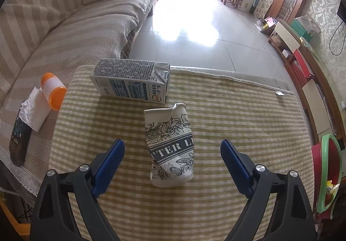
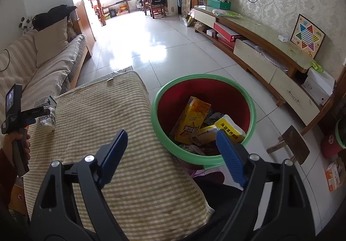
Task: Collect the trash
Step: 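Grasp the white printed paper cup with the left tool, then grasp the white-blue milk carton with the right tool while the left tool holds the cup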
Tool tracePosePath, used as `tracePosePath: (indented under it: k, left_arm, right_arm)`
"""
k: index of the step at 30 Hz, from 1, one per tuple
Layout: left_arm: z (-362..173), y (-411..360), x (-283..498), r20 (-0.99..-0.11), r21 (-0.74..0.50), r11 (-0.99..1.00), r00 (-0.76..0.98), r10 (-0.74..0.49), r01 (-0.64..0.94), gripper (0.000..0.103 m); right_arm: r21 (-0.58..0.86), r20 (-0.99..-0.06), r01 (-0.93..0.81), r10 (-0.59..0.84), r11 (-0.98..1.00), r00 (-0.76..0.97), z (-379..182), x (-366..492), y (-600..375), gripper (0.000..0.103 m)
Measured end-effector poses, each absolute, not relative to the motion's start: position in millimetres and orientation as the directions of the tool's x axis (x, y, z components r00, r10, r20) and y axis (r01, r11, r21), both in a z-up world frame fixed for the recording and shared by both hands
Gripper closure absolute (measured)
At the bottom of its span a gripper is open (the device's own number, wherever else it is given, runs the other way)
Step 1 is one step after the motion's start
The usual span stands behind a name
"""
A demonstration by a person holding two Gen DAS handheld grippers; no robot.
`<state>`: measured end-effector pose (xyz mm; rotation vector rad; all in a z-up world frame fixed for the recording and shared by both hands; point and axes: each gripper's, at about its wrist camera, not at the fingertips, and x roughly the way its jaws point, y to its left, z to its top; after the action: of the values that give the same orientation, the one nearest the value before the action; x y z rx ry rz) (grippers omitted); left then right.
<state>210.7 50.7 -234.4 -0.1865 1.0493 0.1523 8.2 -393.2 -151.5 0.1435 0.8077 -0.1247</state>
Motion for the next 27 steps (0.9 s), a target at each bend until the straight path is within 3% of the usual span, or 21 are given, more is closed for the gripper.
tracePosePath:
  k: [2, 4, 6, 7, 11, 15, 17, 19, 23, 27]
  left_arm:
    - [-245, 53, 220, -0.889, -0.082, 0.970, 0.458, 0.032, -0.227, 0.018]
    - [-256, 54, 225, -0.899, -0.070, 0.970, 0.435, 0.039, -0.232, 0.032]
    - [-265, 55, 226, -0.914, -0.068, 0.969, 0.405, 0.035, -0.237, 0.059]
    - [-267, 56, 224, -0.916, -0.086, 0.968, 0.400, 0.017, -0.237, 0.062]
    - [-257, 54, 203, -0.899, -0.130, 0.971, 0.436, -0.031, -0.200, 0.064]
    - [-238, 41, 167, -0.883, -0.058, 0.988, 0.469, 0.016, -0.144, 0.064]
    - [-228, 40, 141, -0.869, -0.081, 0.988, 0.495, -0.006, -0.130, 0.064]
    - [-219, 42, 115, -0.856, -0.091, 0.988, 0.516, -0.012, -0.128, 0.064]
    - [-207, 47, 69, -0.842, 0.007, 0.990, 0.534, 0.083, -0.142, 0.064]
    - [-204, 64, 40, -0.847, -0.013, 0.982, 0.525, 0.090, -0.189, 0.064]
  right_arm:
    - [0.078, -0.726, 0.176, -0.065, 0.981, 0.684, -151, 6, -397, 0.021]
    - [0.074, -0.728, 0.186, -0.075, 0.980, 0.682, -152, 4, -401, 0.021]
    - [0.070, -0.734, 0.194, -0.081, 0.979, 0.674, -154, 2, -405, 0.021]
    - [0.069, -0.738, 0.198, -0.083, 0.978, 0.670, -154, 2, -406, 0.021]
    - [0.071, -0.737, 0.185, -0.074, 0.980, 0.672, -153, 2, -403, 0.021]
    - [0.070, -0.741, 0.134, -0.038, 0.988, 0.671, -154, 7, -385, 0.021]
    - [0.060, -0.746, 0.093, -0.017, 0.994, 0.666, -155, 12, -371, 0.021]
    - [0.044, -0.748, 0.041, 0.006, 0.998, 0.664, -155, 19, -354, 0.021]
    - [0.036, -0.770, -0.094, 0.087, 0.995, 0.632, -158, 45, -318, 0.021]
    - [0.050, -0.769, -0.265, 0.206, 0.963, 0.604, -154, 77, -265, 0.019]
